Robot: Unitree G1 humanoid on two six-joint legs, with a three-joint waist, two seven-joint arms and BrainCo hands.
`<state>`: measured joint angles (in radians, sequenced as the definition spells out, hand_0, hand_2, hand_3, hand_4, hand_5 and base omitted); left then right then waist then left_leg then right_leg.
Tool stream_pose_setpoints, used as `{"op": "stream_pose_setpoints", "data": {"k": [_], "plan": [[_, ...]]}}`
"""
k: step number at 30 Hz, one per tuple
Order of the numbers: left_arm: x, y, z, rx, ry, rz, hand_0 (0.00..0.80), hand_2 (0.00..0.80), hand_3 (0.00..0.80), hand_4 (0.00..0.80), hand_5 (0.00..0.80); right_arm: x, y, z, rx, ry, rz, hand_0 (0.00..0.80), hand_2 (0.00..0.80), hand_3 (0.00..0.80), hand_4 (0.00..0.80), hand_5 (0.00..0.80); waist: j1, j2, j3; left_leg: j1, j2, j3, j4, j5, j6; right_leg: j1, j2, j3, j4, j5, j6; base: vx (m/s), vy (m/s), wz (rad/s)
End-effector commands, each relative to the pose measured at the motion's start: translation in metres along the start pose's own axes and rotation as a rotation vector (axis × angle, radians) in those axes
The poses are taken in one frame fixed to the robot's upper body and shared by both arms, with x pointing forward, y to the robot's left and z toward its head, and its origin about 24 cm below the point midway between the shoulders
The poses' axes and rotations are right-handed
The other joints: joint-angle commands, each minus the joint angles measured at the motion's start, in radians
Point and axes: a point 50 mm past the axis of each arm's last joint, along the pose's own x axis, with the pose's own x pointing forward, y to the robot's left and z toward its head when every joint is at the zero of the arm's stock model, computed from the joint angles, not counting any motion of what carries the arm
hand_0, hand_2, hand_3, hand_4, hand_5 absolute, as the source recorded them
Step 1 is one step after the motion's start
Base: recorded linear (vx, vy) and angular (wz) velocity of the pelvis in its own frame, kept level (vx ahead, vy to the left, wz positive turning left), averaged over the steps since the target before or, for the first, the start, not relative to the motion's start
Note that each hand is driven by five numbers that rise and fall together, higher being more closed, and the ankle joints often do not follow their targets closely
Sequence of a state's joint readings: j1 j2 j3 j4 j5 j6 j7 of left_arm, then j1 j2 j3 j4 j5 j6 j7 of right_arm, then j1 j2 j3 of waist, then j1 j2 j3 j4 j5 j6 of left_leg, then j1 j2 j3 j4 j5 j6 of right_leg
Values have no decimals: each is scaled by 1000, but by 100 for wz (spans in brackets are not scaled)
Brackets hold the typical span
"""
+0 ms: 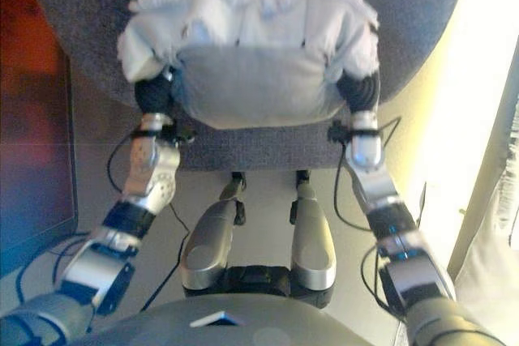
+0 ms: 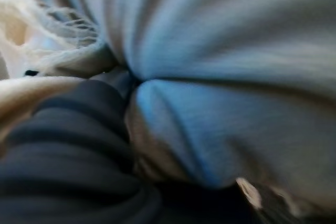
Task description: Pick up the cushion and take it to the sofa
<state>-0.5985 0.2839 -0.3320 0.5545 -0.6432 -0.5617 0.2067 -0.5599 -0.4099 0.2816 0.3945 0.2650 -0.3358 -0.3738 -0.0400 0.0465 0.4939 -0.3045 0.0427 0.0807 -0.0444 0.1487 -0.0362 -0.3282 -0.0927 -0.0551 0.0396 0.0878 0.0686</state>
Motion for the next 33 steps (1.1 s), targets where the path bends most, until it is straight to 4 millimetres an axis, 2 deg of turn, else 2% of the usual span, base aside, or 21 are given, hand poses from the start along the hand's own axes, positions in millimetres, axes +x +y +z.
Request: {"op": "stream_pose_setpoints", "data": {"k": [1, 7, 8, 9, 10, 11, 14, 19, 24, 29, 33], "plan": [[39, -67, 30, 20, -142, -196, 800, 800, 800, 800, 800, 36, 50, 48, 67, -164, 157, 800, 800, 800, 800, 800, -15, -56, 26, -72, -24, -16, 67, -94, -31, -71, -62, 23, -13, 13, 58, -42, 29, -8], [71, -70, 52, 86, -171, -88, 781, 781, 781, 781, 781, 81, 36, 70, -7, -158, 67, 800, 800, 800, 800, 800, -14, -52, 26, -158, -26, -14, 50, -58, -42, -178, -53, 26, -1, 41, 62, -10, 7, -3], [75, -70, 55, 99, -172, -75, 605, 605, 605, 605, 605, 87, 34, 75, -15, -161, 52, 646, 646, 646, 646, 646, -14, -50, 26, -170, -27, -16, 51, -55, -44, -192, -52, 26, 1, 43, 63, 0, 0, 0], [80, -67, 58, 113, -170, -58, 424, 424, 424, 424, 424, 92, 31, 81, -32, -164, 35, 402, 402, 402, 402, 402, -14, -48, 26, -183, -27, -18, 50, -51, -46, -207, -51, 25, 3, 47, 64, 0, 0, 0], [85, -65, 62, 133, -168, -39, 207, 207, 207, 207, 207, 98, 27, 86, -46, -167, 13, 47, 47, 47, 47, 47, -14, -47, 26, -196, -27, -18, 46, -46, -48, -222, -50, 24, 1, 50, 64, 0, 0, 0], [87, -63, 64, 143, -168, -23, 0, 0, 0, 0, 0, 100, 25, 89, -54, -168, 0, 0, 0, 0, 0, 0, -15, -46, 26, -204, -27, -18, 43, -43, -49, -230, -50, 23, -1, 53, 65, 0, 0, 0], [96, -44, 75, 152, -169, 83, 0, 0, 0, 0, 0, 108, 9, 97, -97, -177, -81, 0, 0, 0, 0, 0, -15, -37, 26, -226, -27, -16, 28, -33, -54, -254, -51, 20, -10, 58, 69, 0, 0, 0], [102, 11, 92, 177, -174, 339, 0, 0, 0, 0, 0, 114, -26, 105, -194, -202, -220, 0, 0, 0, 0, 0, -11, -23, 26, -240, -26, -14, 26, -31, -61, -271, -56, 7, -6, 52, 72, 0, 0, 0], [100, 56, 105, 216, -137, 485, 0, 0, 0, 0, 0, 116, -63, 119, -264, -236, -363, 0, 0, 0, 0, 0, -8, -11, 26, -255, -23, -10, 44, -40, -68, -284, -63, -5, 11, 37, 72, 0, 0, 0], [94, 78, 109, 300, -128, 496, 0, 0, 0, 0, 0, 111, -91, 134, -272, -303, -454, 0, 0, 0, 0, 0, -10, -5, 26, -239, -26, -6, 53, -50, -67, -271, -64, -12, 19, 28, 72, 0, 0, 0], [81, 91, 99, 279, -109, 515, 0, 0, 0, 0, 0, 100, -105, 131, -275, -323, -492, 0, 0, 0, 0, 0, -11, -6, 26, -207, -30, -5, 55, -60, -63, -243, -64, -16, 20, 21, 71, -7, 6, 2]]}}
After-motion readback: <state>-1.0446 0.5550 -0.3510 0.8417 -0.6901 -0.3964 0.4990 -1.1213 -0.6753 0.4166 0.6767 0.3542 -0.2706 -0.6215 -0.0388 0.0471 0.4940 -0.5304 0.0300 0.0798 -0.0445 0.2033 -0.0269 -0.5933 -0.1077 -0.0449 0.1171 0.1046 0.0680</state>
